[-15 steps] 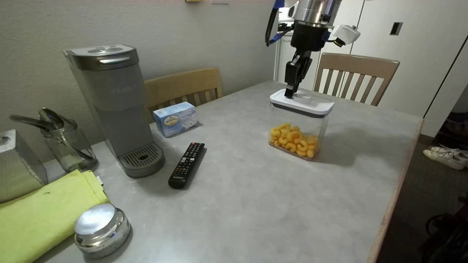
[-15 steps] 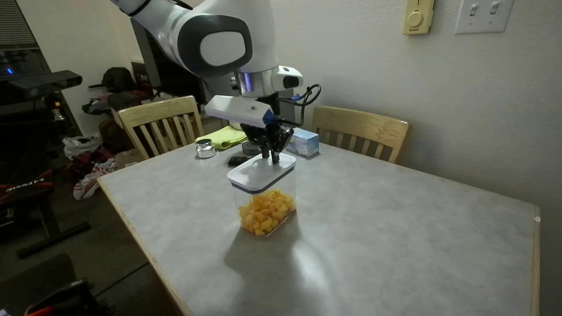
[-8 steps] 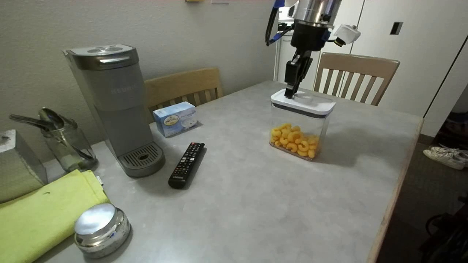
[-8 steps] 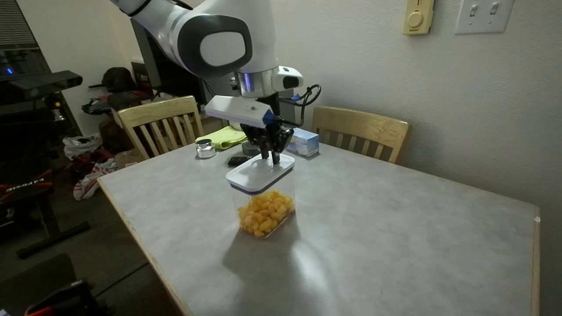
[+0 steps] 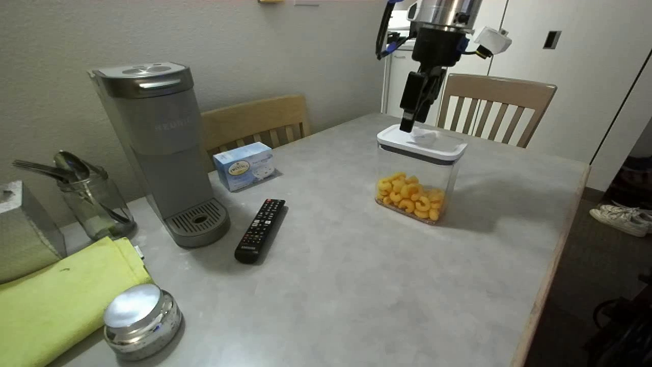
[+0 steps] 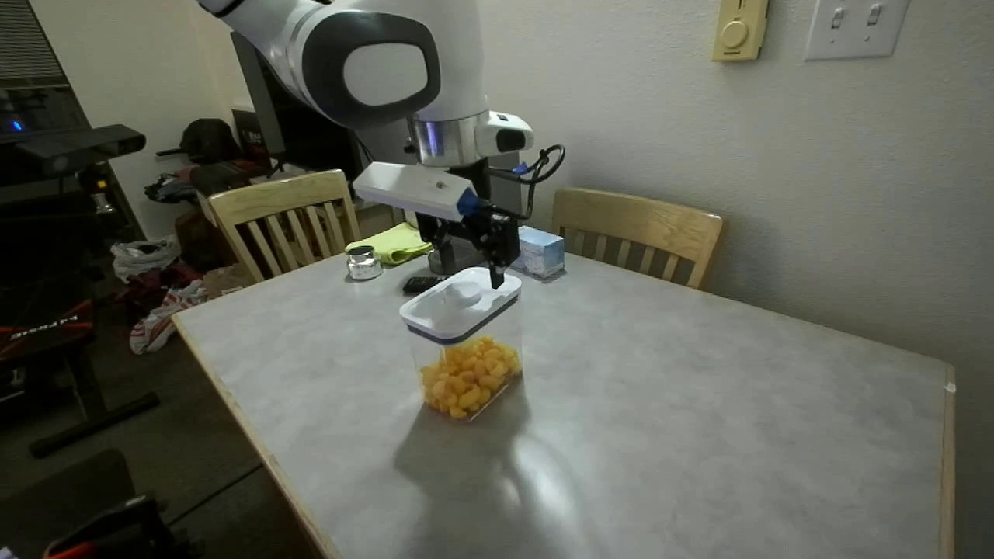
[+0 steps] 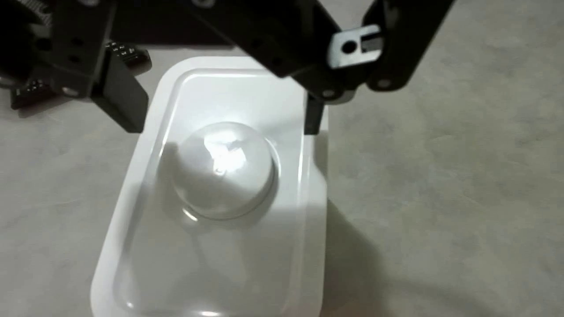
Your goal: Pick up the white lid and put it on the table. Pick up the white lid and put it back on the container.
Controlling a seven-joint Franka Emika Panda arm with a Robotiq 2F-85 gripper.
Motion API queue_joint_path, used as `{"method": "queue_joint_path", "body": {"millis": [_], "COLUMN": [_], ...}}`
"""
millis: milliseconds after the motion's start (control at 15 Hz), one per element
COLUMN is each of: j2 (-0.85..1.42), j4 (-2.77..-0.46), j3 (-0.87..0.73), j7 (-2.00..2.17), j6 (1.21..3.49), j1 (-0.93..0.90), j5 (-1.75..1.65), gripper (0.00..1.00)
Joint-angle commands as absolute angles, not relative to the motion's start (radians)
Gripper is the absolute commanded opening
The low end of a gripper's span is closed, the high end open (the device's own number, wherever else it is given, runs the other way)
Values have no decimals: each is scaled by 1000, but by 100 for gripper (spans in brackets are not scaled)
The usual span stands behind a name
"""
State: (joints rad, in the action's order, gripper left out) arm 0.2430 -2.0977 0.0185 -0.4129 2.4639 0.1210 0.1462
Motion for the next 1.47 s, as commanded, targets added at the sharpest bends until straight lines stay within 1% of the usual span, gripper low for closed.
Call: {"method": "queue_joint_path", "body": {"millis": [0,667,1333,1400], "j2": [188,185,200,202], "j4": [-2145,-2180,-2169,-2168], "j3": [18,-2,4,4], "j7": [-421,-412,-420,-421], "j6": [2431,2414,2416,2417], "j1": [133,129,127,127], "j5": [173,163,174,176], "gripper": [100,100,100,90]}}
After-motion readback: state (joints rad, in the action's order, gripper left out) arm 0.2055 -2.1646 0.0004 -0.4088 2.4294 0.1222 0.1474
